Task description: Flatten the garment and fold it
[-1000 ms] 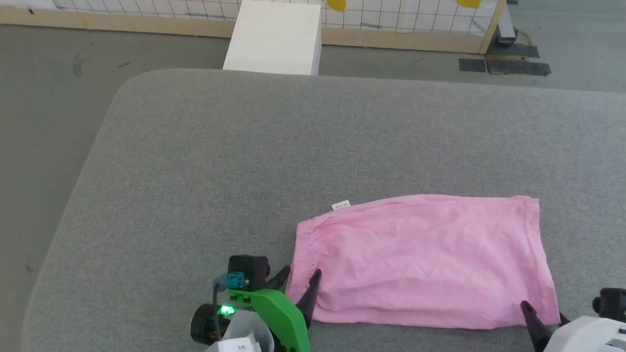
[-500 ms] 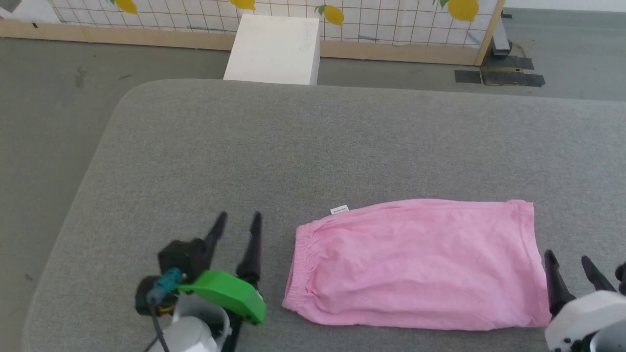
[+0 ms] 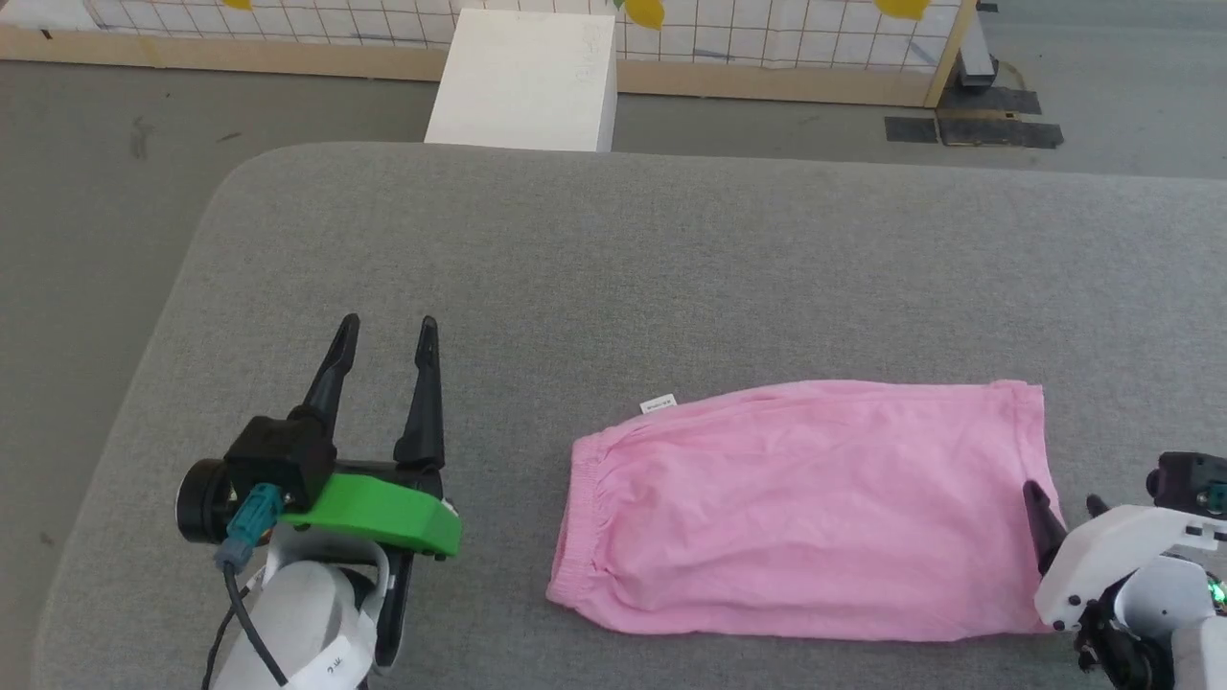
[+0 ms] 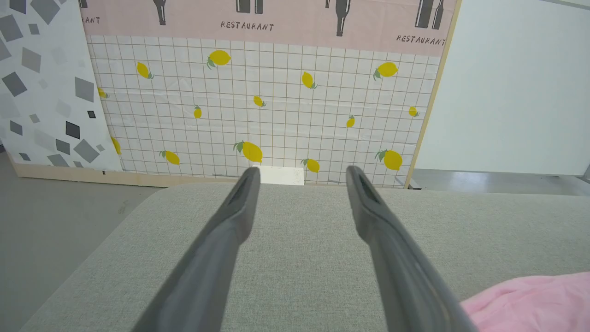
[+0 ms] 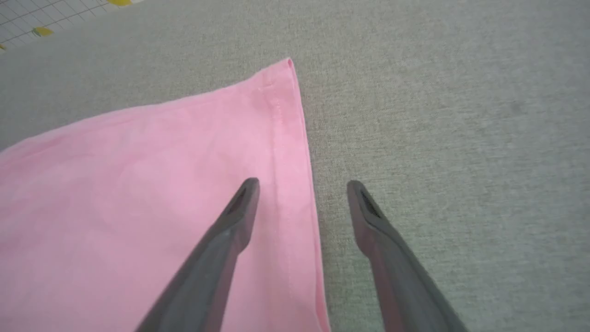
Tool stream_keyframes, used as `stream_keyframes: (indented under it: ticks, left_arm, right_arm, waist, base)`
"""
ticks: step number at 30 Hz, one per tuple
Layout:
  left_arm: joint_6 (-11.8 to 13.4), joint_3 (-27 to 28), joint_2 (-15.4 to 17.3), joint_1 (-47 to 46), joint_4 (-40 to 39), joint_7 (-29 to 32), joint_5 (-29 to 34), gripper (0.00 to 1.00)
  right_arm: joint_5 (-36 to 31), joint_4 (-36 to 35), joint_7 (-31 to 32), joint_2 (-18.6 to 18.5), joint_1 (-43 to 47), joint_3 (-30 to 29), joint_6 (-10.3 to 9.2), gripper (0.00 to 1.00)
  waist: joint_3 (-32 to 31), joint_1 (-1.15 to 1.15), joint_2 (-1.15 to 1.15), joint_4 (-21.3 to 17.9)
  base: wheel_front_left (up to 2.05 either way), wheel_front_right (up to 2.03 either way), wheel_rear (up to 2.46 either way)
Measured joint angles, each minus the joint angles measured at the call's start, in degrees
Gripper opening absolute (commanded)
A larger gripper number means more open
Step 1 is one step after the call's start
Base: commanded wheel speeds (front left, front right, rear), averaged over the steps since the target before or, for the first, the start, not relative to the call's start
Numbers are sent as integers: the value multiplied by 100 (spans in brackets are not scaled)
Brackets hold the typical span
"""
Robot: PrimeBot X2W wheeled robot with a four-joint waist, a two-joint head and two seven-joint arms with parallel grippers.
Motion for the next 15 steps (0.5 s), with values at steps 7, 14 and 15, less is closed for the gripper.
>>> stream_keyframes:
  ticks: [7, 14, 15]
  left_arm:
    - [-344, 489, -355, 12, 155, 0, 363, 100]
    - [-593, 743, -560, 54, 264, 0, 606, 100]
    - [-617, 765, -577, 59, 277, 0, 616, 100]
  right_arm:
    - [170, 791, 887, 4, -550, -201, -1, 100]
    - [366, 831, 1455, -27, -724, 70, -2, 0]
    - [359, 826, 1456, -29, -717, 81, -1, 0]
  waist:
    - [15, 0, 0, -19]
    - [-14, 0, 0, 15]
    - [-20, 0, 0, 20]
  base:
    - [0, 0, 0]
    - [0, 0, 0]
    - [0, 0, 0]
